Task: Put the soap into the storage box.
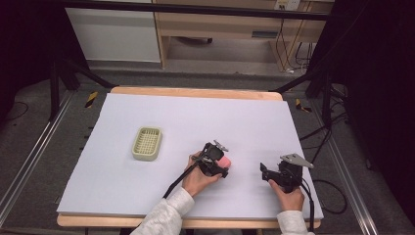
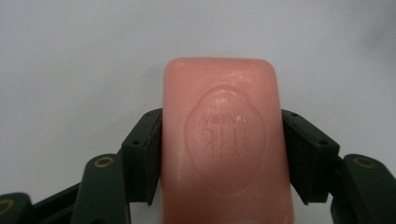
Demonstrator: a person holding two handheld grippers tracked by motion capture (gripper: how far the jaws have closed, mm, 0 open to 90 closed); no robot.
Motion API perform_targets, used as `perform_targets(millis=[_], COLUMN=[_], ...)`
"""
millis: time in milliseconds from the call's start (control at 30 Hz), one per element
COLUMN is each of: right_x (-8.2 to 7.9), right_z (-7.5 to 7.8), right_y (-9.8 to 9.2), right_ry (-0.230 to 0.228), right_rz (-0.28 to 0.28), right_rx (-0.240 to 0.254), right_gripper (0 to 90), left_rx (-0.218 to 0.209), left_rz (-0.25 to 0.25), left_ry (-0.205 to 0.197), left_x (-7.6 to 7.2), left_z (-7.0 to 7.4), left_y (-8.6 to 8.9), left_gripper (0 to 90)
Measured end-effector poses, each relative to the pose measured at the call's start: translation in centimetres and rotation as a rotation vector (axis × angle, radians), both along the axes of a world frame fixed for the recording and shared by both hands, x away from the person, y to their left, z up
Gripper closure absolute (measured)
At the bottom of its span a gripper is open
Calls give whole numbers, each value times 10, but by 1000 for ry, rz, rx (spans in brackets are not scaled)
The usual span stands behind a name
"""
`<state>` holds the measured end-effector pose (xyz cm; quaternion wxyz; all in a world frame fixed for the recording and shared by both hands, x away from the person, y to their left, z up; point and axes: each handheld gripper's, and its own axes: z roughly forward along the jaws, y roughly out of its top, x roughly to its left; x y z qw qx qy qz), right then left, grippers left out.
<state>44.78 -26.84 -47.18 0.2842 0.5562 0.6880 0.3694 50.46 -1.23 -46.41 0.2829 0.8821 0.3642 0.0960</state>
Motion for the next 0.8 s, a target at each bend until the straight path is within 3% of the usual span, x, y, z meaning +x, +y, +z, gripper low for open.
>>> perform_targets(millis=[467,800], right_x=[0,0], right_z=[0,0], right_y=[0,0], right_ry=[2,4], right_rz=[3,3], right_rx=[0,-2], right_gripper=[104,104], left_rx=[15,-17], left_rz=[1,-1], left_ry=[-3,-20], left_x=[1,-4], left_z=[2,15], left_y=[3,16], left_gripper=[373,373])
